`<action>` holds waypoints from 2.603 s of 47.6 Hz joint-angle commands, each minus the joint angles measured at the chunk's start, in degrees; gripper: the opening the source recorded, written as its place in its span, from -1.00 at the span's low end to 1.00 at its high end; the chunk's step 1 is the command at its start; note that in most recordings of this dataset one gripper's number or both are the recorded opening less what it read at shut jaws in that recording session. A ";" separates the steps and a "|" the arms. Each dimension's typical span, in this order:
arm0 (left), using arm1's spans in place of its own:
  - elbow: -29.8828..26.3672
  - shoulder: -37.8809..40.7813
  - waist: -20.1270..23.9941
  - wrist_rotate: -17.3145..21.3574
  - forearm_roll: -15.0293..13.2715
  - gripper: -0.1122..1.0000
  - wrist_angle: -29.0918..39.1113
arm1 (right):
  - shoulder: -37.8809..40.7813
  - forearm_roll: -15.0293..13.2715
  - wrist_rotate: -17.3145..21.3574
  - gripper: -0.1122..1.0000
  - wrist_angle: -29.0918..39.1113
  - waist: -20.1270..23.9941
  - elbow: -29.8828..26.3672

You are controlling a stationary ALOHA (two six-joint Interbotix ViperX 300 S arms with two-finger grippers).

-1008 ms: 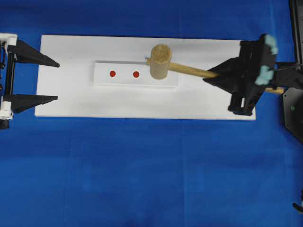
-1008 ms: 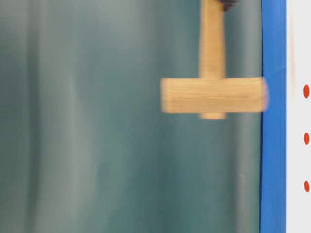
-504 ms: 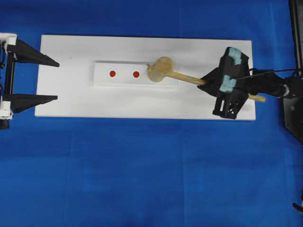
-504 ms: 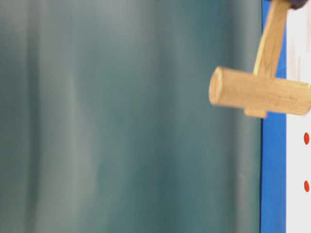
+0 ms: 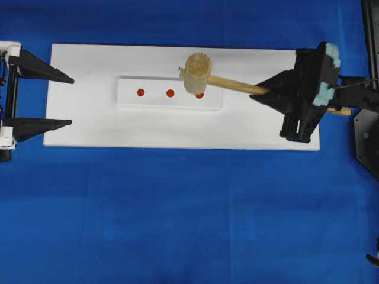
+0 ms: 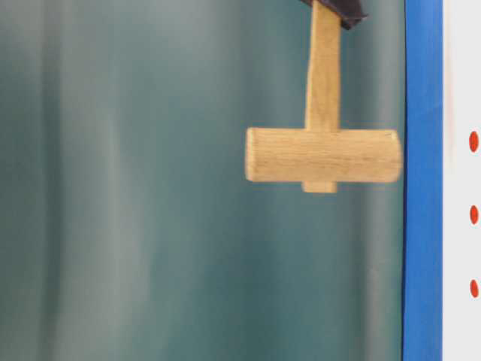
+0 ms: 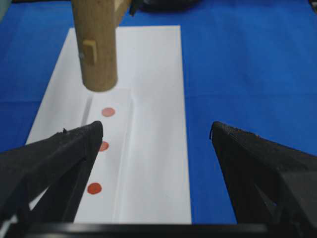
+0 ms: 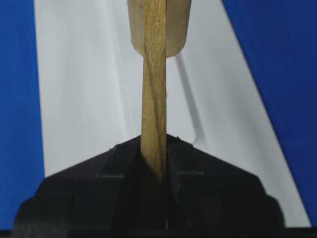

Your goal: Hit the mark with a hammer.

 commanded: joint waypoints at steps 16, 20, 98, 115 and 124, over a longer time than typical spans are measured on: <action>-0.53 0.09 0.00 -0.09 -0.09 0.79 -0.18 | 10.55 -1.23 -0.35 -0.76 1.93 0.26 -11.87; -0.53 0.18 0.00 -0.09 0.00 0.79 -0.18 | 13.10 -1.23 -0.35 -0.76 2.37 0.26 -14.59; -10.72 28.83 4.31 0.00 -0.09 0.85 -14.15 | 22.94 -2.20 -0.44 -0.76 4.22 1.58 -26.28; -10.55 28.48 4.39 0.35 -0.09 0.03 -12.04 | 22.68 -2.90 -0.44 -0.76 4.13 1.67 -26.54; -10.63 28.48 4.57 0.53 -0.09 0.03 -12.48 | 22.41 -3.60 -0.44 -0.76 5.54 1.67 -26.46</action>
